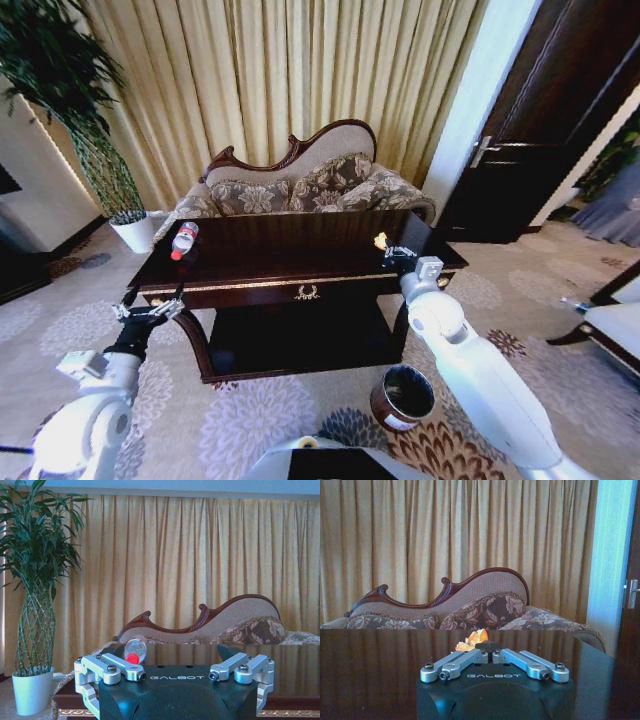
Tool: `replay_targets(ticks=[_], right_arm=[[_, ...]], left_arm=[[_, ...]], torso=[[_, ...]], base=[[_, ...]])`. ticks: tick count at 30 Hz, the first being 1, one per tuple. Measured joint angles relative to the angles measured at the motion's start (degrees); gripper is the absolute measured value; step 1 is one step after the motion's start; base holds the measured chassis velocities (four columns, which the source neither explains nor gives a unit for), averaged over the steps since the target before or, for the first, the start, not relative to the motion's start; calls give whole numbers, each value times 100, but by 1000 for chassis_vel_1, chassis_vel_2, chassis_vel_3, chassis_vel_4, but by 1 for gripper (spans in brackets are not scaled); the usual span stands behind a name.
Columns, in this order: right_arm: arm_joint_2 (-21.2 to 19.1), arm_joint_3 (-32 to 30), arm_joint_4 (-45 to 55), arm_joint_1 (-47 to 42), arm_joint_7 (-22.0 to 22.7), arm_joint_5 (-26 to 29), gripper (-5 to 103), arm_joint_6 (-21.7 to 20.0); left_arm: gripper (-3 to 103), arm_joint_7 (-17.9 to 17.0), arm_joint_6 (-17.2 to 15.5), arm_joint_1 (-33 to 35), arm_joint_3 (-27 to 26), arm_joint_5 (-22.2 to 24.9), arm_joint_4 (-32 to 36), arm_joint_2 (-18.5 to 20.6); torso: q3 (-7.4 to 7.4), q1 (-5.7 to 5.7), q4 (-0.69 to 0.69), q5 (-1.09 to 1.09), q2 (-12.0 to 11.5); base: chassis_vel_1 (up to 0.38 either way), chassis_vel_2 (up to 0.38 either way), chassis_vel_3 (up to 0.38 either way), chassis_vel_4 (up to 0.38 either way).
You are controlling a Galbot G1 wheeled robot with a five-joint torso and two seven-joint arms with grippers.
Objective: Move to the front of the table and place the trash on the table into the trash bin.
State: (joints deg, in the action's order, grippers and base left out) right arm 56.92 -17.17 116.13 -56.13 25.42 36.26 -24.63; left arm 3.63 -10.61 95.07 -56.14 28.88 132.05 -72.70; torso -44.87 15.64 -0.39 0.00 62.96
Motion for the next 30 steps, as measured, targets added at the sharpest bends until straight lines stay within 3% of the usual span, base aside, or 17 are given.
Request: replay_targets(ticks=[23,30], right_arm=[[245,-101,-435,-253,-82,-79,0,214],[401,-553,-1100,-628,-295,-318,0,303]], left_arm=[[100,12,32,64,-31,-17,75,-46],[100,7,40,61,-45,4,115,-12]], torso=[[1,-1,0,0,1],[-2,4,0,0,-2]], base=[[100,-104,-115,98],[10,-4,-3,6]])
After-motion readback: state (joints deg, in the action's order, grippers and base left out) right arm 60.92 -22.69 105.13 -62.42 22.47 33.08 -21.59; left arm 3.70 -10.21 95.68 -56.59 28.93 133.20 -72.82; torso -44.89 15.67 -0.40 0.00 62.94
